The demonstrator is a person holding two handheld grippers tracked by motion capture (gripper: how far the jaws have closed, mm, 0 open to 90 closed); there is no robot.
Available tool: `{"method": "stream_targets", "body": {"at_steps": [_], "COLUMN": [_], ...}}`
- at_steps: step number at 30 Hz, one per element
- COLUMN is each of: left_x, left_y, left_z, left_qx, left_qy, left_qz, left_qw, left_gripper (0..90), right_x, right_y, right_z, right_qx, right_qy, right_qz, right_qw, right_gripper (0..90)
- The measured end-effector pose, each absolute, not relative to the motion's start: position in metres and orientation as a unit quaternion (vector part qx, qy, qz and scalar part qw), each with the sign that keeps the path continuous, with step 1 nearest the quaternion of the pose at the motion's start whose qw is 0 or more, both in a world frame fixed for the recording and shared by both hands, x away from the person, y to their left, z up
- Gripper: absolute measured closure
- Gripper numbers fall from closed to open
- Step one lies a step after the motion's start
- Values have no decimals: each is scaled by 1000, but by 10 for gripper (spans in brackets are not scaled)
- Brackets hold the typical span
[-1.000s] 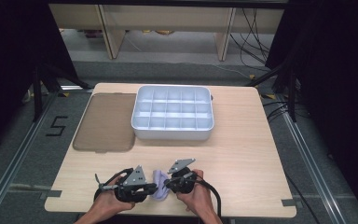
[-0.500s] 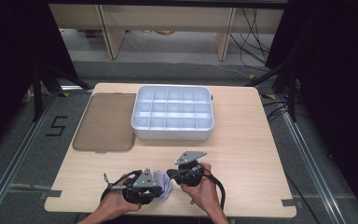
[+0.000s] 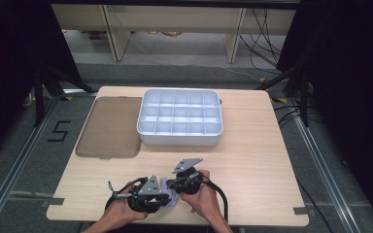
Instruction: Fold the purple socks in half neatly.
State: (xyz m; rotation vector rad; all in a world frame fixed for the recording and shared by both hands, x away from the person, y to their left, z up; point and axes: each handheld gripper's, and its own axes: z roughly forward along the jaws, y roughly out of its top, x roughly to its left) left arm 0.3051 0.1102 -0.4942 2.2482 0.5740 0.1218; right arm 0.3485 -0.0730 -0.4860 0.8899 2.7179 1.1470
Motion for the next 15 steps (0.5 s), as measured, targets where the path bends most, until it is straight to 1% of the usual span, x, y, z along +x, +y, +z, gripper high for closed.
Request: {"method": "stream_targets", "body": {"at_steps": [1,2,4,6,8,10,11,15], "left_x": [306,306,307,309,312,314,312,311], "left_y": [111,113,117,126,133,136,134,123], "left_z": [-492,-491,-484,-475,-469,-470,-473,-490], "left_qx": [889,886,872,863,851,850,851,874], "left_qy": [219,228,236,243,259,262,270,246], "left_qz": [50,44,28,30,34,27,21,18], "left_qw": [399,401,428,441,456,457,450,418], "left_gripper": [773,762,734,725,741,771,781,811], "right_x": [350,352,350,350,350,351,351,350], "right_y": [-74,-75,-75,-75,-75,-76,-76,-75], "right_z": [-490,-492,-491,-492,-492,-493,-493,-492], "right_qx": [290,286,298,297,298,293,294,299], "right_qy": [883,884,880,880,879,881,881,880], "right_qz": [369,370,370,369,370,371,370,368], "right_qw": [30,27,23,26,24,28,28,27], "right_gripper": [898,899,899,899,899,899,899,899]}}
